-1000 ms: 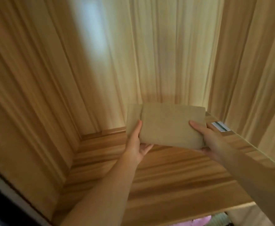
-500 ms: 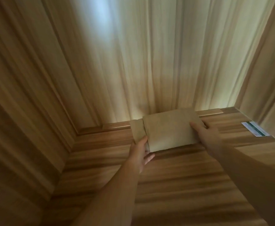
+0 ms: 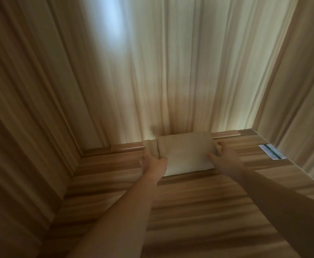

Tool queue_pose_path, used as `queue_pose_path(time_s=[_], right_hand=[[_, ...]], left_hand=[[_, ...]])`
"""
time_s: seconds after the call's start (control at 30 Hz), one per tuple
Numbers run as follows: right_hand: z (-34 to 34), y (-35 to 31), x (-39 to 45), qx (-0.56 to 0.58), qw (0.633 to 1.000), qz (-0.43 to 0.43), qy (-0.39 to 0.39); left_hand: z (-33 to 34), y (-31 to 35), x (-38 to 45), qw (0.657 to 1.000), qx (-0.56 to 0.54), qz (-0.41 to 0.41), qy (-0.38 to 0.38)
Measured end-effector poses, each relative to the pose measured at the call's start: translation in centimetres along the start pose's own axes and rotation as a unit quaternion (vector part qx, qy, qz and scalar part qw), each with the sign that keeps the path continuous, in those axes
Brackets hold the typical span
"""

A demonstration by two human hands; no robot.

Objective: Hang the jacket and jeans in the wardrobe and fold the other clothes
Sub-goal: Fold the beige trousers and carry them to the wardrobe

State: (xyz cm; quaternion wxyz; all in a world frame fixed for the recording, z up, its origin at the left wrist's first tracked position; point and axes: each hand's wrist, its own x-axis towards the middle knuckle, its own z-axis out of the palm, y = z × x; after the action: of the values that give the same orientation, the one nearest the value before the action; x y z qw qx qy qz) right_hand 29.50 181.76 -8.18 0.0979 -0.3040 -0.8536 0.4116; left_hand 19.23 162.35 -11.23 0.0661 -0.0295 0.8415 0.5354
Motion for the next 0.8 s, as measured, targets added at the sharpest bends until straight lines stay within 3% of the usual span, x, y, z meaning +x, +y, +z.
queue_pose_path(time_s=[0.1,0.2,0.3,0.4,0.53,0.8], right_hand=[[-2.9,-0.9,-2.8,-0.080,0.996,-0.041,-0.019],[-6.5,-2.1,-6.8,-0.124,0.990,-0.066,-0.018],[-10.0,-2.8,-11.3,-0.200,0.976,-0.087,-0.001],[-12.4,-2.8,-14.9,-0.222,0.969,-0.107,0.026],[-14.6,-1.6,-19.4,-0.249,0.962,-0.102,0.032],[-17.5,0.5,-30.8,-0.274,0.953,0.013,0.129]], left_hand=[[-0.6,2.1,-2.2,0.995,0.081,0.060,-0.010],[-1.5,4.7,-6.5,0.962,0.208,0.160,-0.078],[-2.8,7.1,-11.6,0.887,0.359,0.251,-0.148],[-4.1,8.5,-15.9,0.811,0.460,0.330,-0.150],[-5.5,9.1,-19.5,0.794,0.460,0.363,-0.163],[-4.8,9.2,-25.7,0.784,0.365,0.448,-0.229]])
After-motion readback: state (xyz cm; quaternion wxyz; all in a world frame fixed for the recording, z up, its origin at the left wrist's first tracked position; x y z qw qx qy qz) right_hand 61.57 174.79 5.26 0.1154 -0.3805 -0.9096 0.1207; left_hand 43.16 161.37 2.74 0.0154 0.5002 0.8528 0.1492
